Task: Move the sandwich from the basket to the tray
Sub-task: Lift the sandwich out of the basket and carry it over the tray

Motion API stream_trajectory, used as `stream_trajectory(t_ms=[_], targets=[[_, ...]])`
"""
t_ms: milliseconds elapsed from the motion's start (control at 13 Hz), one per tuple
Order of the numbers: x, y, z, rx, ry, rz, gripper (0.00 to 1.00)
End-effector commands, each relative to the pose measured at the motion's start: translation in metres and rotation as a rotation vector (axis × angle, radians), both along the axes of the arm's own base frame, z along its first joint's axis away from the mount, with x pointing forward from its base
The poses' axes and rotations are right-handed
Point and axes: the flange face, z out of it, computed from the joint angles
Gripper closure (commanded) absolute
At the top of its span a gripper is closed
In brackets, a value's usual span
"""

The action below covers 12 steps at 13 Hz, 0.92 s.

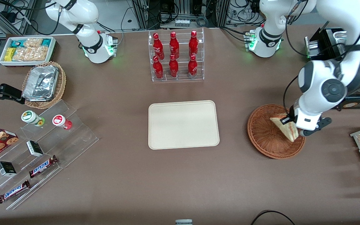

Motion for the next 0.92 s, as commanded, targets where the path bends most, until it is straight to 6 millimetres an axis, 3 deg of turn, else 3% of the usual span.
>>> stream_trajectory(t_ms=[0,154,462,846], targets=[[0.023,-0.030,0.070,0.002,0.051,-0.119,1.00],[0.027,-0.080,0.098,-0.016,0.078,-0.183,1.00],[0.028,-0.179,0.117,-0.074,0.042,-0.263,1.00],[0.007,-0.286,0.072,-0.070,0.082,-0.304,1.00]])
